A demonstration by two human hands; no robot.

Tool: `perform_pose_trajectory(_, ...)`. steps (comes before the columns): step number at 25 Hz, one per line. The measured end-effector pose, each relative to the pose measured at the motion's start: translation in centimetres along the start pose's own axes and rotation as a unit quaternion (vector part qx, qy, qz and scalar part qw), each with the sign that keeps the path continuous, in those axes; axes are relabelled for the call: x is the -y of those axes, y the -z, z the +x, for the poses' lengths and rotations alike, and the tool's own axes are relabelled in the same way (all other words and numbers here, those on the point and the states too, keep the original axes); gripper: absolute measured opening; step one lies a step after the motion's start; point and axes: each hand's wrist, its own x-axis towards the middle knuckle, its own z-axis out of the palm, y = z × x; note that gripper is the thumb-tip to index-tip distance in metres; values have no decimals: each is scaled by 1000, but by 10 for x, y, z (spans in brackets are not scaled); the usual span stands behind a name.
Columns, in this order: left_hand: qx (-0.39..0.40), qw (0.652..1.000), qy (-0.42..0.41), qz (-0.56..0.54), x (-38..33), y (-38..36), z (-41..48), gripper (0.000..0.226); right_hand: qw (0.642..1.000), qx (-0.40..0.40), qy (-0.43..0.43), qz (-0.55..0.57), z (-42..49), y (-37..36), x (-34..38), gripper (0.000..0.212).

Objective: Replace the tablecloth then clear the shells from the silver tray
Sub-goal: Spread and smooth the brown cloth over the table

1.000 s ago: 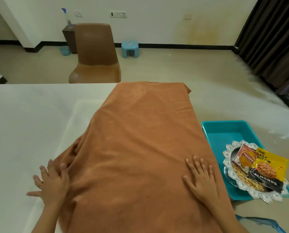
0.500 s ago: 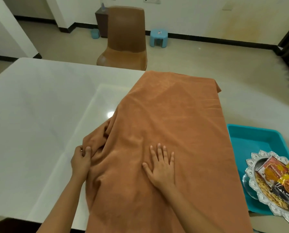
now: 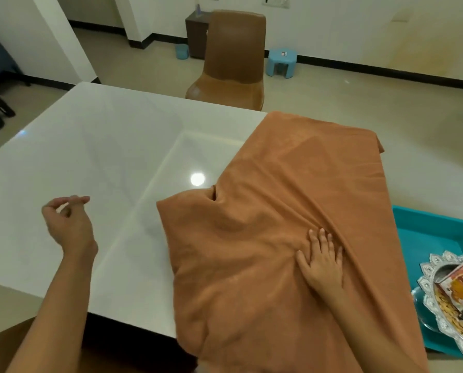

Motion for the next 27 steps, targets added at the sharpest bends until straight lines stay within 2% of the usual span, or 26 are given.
perform_pose_trajectory(2, 84, 987, 60, 126, 31, 10, 1, 14, 999, -8, -23, 39, -8, 3, 43, 75)
perform_pose_trajectory(4, 209, 945, 132, 213, 72, 11, -18, 15, 989, -39, 49, 133, -32, 3, 106, 76)
perform_pose_trajectory(6, 270, 912, 111, 288, 97, 7, -41, 18, 972, -1, 133, 193, -65, -6, 169, 82)
perform_pose_trajectory(7, 269, 912, 90, 296, 100, 4, -48, 18, 969, 27, 158, 186, -78, -13, 193, 86)
perform_pose_trajectory(9, 256, 923, 110, 265, 97, 3, -51, 18, 980, 56, 166, 94, -94, -34, 219, 93)
perform_pose_trajectory(11, 296, 913, 200, 197, 93, 3, -41, 20, 988, 43, 146, 24, -101, -52, 229, 92)
perform_pose_trajectory(13, 358, 876, 286, 150, 94, 1, -34, 23, 990, 41, 132, 22, -100, -55, 232, 81)
perform_pose_trajectory(16, 457, 821, 323, 110, 86, -8, -45, 25, 988, 80, 124, 48, -94, -51, 228, 80)
perform_pose_trajectory(17, 493, 802, 321, 101, 82, -16, -54, 25, 981, 115, 116, 105, -94, -43, 230, 81)
perform_pose_trajectory(18, 523, 790, 303, 103, 77, -24, -65, 25, 957, 170, 82, 219, -98, -30, 232, 80)
perform_pose_trajectory(19, 540, 792, 259, 122, 70, -34, -75, 27, 904, 212, 40, 369, -100, -17, 237, 76)
perform_pose_trajectory(21, 592, 774, 120, 192, 56, -50, -92, 28, 803, 193, -16, 564, -108, 3, 240, 49)
perform_pose_trajectory(23, 622, 753, 9, 216, 50, -57, -98, 19, 792, 124, -40, 596, -109, 21, 241, 31)
perform_pose_trajectory(24, 619, 758, -18, 207, 51, -58, -98, 16, 791, 92, -63, 602, -106, 26, 235, 28)
perform_pose_trajectory(26, 603, 769, -40, 206, 60, -54, -92, 15, 766, 39, -137, 627, -94, 33, 213, 28)
perform_pose_trajectory(27, 608, 762, -46, 218, 67, -50, -87, 16, 754, 10, -176, 633, -91, 37, 197, 27)
